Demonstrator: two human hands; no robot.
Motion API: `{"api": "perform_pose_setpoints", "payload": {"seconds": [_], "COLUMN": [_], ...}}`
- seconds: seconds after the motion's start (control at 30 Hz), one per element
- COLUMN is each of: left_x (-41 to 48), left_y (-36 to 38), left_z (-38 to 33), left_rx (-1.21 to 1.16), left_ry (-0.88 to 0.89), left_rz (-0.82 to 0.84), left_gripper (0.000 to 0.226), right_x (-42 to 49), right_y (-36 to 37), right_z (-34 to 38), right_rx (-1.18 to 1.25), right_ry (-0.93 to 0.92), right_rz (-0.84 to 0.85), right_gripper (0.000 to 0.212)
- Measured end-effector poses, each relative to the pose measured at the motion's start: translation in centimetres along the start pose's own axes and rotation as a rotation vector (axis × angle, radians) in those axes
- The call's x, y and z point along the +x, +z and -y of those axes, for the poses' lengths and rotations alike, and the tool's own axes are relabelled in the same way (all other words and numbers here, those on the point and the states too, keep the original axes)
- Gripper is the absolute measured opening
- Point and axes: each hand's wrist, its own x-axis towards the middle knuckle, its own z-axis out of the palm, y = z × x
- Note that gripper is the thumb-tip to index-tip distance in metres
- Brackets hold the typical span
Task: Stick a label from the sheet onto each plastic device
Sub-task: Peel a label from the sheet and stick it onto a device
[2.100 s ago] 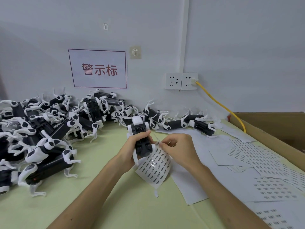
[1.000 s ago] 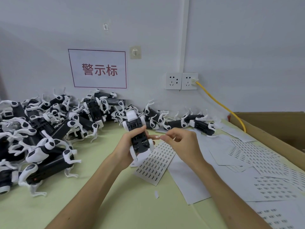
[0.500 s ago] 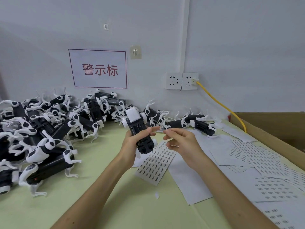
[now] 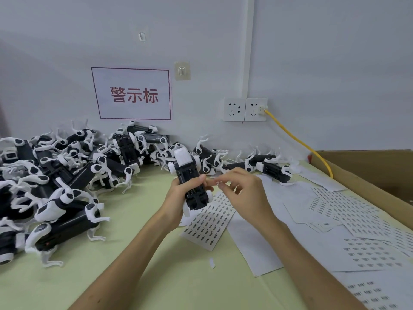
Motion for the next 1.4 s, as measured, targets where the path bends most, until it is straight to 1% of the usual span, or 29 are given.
{"api": "perform_pose_setpoints", "payload": {"seconds": [0.07, 0.17, 0.33, 0.47, 0.53, 0.6, 0.63, 0.7, 0.77, 0.83, 0.9, 0.97, 1.03, 1.1, 1.2, 1.3, 1.4], "left_x": [0.1, 0.1, -0.1, -0.1, -0.1, -0.1, 0.0, 0.4, 0.8, 1.0, 1.0, 1.0, 1.1, 1.3, 1.4, 1.2, 0.7], "left_y": [-0.1, 0.0, 0.3, 0.4, 0.4, 0.2, 0.0, -0.5, -0.9, -1.2, -1.3, -1.2, -1.0, -0.7, -0.4, 0.1, 0.5], "left_z": [0.1, 0.2, 0.2, 0.1, 0.1, 0.0, -0.1, 0.1, 0.2, 0.4, 0.2, 0.1, -0.2, 0.0, 0.4, 0.5, 0.6], "left_rx": [0.022, 0.063, 0.088, 0.087, 0.086, 0.091, 0.067, -0.005, -0.049, -0.064, -0.074, -0.169, -0.349, -0.461, -0.574, -0.668, -0.723], "left_ry": [-0.004, -0.008, -0.024, -0.022, -0.013, -0.004, -0.008, -0.019, -0.04, -0.075, -0.122, -0.151, -0.133, -0.118, -0.093, -0.11, -0.142], "left_rz": [-0.003, -0.005, -0.002, -0.004, -0.042, -0.124, -0.178, -0.29, -0.387, -0.433, -0.427, -0.398, -0.371, -0.353, -0.341, -0.347, -0.33], "left_gripper": [0.027, 0.019, 0.012, 0.014, 0.015, 0.014, 0.014, 0.024, 0.023, 0.024, 0.028, 0.026, 0.028, 0.036, 0.036, 0.033, 0.034], "right_x": [0.0, 0.0, -0.1, -0.2, -0.2, 0.0, 0.0, 0.2, 0.4, 0.7, 0.9, 0.9, 0.9, 0.7, 0.4, 0.0, -0.6], "right_y": [0.0, -0.2, -0.5, -0.6, -0.6, -0.6, -0.5, -0.5, -0.5, -0.8, -1.2, -1.4, -1.3, -1.1, -0.6, 0.3, 1.2], "right_z": [-0.2, -0.2, 0.1, 0.3, 0.2, 0.2, 0.2, 0.3, 0.6, 0.9, 1.0, 1.2, 1.4, 1.6, 2.1, 2.9, 3.7], "right_rx": [-0.063, -0.115, -0.21, -0.227, -0.21, -0.171, -0.127, 0.019, 0.236, 0.489, 0.756, 0.958, 1.144, 1.293, 1.388, 1.403, 1.401], "right_ry": [-0.03, -0.063, -0.104, -0.109, -0.093, -0.054, -0.018, 0.093, 0.234, 0.397, 0.571, 0.712, 0.808, 0.887, 0.949, 0.969, 0.95], "right_rz": [-0.019, -0.046, -0.031, -0.035, -0.046, -0.075, -0.094, -0.129, -0.137, -0.104, -0.016, 0.05, 0.044, 0.016, 0.04, 0.148, 0.286], "right_gripper": [0.021, 0.018, 0.012, 0.011, 0.011, 0.013, 0.014, 0.016, 0.017, 0.019, 0.02, 0.021, 0.019, 0.024, 0.024, 0.027, 0.041]}}
